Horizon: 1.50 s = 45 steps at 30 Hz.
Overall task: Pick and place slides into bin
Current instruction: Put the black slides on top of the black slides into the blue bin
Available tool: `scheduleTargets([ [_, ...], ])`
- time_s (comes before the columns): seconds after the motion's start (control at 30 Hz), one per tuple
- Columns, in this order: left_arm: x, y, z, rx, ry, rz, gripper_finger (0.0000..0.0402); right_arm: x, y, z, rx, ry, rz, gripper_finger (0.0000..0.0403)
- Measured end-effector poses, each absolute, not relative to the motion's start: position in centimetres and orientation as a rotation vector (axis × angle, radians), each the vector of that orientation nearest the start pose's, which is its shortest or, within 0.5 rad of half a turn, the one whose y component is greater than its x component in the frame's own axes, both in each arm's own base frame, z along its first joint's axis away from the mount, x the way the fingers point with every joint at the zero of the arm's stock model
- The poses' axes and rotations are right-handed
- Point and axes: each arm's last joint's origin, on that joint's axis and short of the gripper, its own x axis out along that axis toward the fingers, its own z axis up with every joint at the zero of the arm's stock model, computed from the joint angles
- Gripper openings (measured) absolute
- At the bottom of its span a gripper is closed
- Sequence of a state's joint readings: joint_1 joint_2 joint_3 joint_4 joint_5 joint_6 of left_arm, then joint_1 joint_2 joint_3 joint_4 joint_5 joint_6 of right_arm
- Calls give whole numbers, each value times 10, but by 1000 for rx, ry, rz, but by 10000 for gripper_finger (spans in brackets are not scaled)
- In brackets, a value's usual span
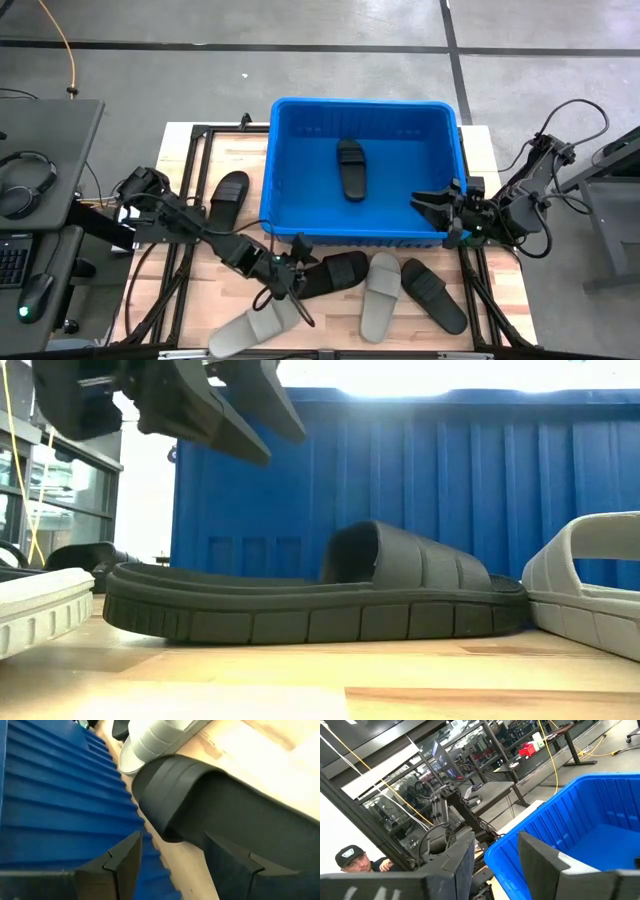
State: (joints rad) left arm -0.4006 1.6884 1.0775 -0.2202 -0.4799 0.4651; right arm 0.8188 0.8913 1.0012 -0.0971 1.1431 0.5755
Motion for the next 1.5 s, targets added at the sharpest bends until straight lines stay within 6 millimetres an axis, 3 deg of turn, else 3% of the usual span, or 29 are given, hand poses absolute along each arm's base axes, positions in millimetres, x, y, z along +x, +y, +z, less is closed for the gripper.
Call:
scheduleTargets([
  [0.67,337,-130,217,709,602,-152,198,136,107,394,560,-82,-304,139],
  [0.83,337,-131,216,851,592,-217,198,136,107,394,553,-77,-305,139],
  [1.0,344,-136,199,1032,586,-308,198,136,107,393,551,-76,-305,139],
  [1.13,350,-139,189,1148,580,-260,198,136,107,393,553,-76,-305,139],
  [1.5,358,-141,177,1242,554,-299,198,137,109,392,545,-70,-303,139],
])
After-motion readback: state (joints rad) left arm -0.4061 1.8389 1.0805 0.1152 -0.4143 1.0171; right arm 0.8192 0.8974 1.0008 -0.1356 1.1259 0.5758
